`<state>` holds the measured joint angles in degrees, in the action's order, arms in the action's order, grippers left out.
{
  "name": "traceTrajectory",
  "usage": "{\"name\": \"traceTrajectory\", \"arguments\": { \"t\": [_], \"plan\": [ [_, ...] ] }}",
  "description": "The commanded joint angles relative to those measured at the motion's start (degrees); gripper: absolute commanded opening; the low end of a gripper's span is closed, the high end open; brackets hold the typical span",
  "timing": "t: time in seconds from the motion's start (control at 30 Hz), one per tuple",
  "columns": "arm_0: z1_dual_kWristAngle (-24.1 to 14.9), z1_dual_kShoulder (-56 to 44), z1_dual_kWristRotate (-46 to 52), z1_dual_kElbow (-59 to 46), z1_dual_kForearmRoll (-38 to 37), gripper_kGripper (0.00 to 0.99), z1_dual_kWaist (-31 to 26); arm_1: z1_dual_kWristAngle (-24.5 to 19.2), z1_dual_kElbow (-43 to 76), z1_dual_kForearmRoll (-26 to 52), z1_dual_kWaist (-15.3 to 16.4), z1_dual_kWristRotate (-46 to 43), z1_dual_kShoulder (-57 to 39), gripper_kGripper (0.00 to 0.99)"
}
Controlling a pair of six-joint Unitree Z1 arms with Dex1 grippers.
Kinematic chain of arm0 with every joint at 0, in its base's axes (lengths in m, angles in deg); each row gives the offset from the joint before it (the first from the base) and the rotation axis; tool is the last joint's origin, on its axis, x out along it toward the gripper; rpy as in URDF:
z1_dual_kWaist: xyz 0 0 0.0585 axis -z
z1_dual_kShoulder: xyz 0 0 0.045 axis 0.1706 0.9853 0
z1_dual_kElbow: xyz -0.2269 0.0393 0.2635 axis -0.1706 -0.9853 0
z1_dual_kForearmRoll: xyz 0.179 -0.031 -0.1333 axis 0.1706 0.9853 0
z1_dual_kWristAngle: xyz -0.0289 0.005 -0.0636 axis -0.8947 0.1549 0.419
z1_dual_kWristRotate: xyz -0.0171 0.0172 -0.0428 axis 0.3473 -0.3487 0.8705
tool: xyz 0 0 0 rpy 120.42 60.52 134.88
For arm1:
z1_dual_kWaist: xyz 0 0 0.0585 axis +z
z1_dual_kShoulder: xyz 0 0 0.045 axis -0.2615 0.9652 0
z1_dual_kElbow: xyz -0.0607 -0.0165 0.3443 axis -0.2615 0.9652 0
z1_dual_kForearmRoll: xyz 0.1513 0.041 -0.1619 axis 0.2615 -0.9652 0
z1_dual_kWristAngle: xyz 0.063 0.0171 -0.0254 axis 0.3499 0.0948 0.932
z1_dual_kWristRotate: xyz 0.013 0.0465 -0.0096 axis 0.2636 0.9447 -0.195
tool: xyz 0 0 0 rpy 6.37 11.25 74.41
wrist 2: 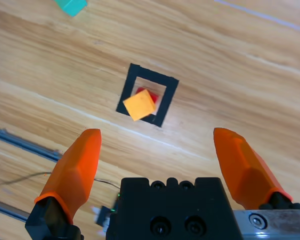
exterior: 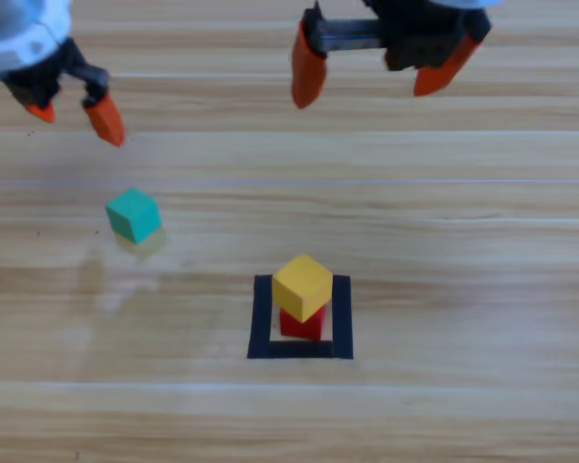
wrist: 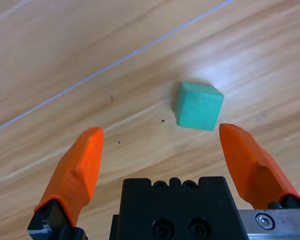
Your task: Stack the blocks in the rectangular block: red at the bottom, yellow in the middle, green on top
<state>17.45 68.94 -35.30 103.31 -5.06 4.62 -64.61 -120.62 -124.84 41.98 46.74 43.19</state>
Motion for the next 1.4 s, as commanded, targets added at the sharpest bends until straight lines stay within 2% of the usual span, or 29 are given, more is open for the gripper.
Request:
{"name": "traceTrajectory", "arguments": {
  "t": [0.03,0.13,0.2,0.3,0.43,0.5,0.63,0.97,1.07,1.17,1.23,1.3,1.4],
  "plan": [
    [-5.0,10.4,3.9,1.1,-1.2,0.988,7.6,-5.6,10.2,0.9,0.2,-7.6,-0.5,0.990],
    [-6.3,13.1,5.1,0.7,-1.9,0.988,8.8,-5.5,20.2,6.9,-1.9,-11.2,-5.9,0.990],
    [-6.7,14.0,5.5,0.4,-2.3,0.985,9.3,-3.5,33.0,16.8,-3.4,-14.2,-14.1,0.990],
    [-6.7,14.1,5.7,-1.0,-3.6,0.973,9.6,3.0,60.3,41.6,-5.6,-21.2,-32.7,0.990],
    [-6.7,14.5,5.9,-1.4,-4.2,0.959,9.6,4.0,78.0,56.4,-5.9,-27.3,-46.8,0.990],
    [-6.7,14.5,5.9,-1.6,-4.2,0.957,9.5,3.2,80.8,58.8,-5.9,-29.2,-49.4,0.990],
    [-6.6,12.9,5.3,-2.9,-4.3,0.957,8.4,3.2,81.8,57.8,-6.0,-38.6,-49.7,0.990],
    [-5.2,11.5,3.5,-6.3,-6.2,0.956,5.9,4.4,81.8,57.6,-6.0,-41.0,-45.3,0.990],
    [-5.1,11.5,3.3,-7.6,-7.3,0.877,5.6,4.7,81.8,57.6,-6.0,-40.9,-45.4,0.990],
    [-4.6,11.6,3.3,-8.4,-8.1,0.730,5.6,4.9,81.8,57.6,-6.0,-40.8,-45.5,0.990],
    [-4.5,11.8,3.4,-8.3,-8.3,0.538,5.6,4.9,81.9,57.6,-6.0,-40.6,-45.5,0.990],
    [-4.6,11.8,3.7,-8.0,-8.3,0.279,5.7,4.9,81.9,57.6,-6.0,-40.5,-45.4,0.990],
    [-5.1,11.5,4.3,-7.9,-8.3,0.187,6.0,4.7,81.8,57.6,-6.0,-40.0,-45.2,0.990]
  ]
}}
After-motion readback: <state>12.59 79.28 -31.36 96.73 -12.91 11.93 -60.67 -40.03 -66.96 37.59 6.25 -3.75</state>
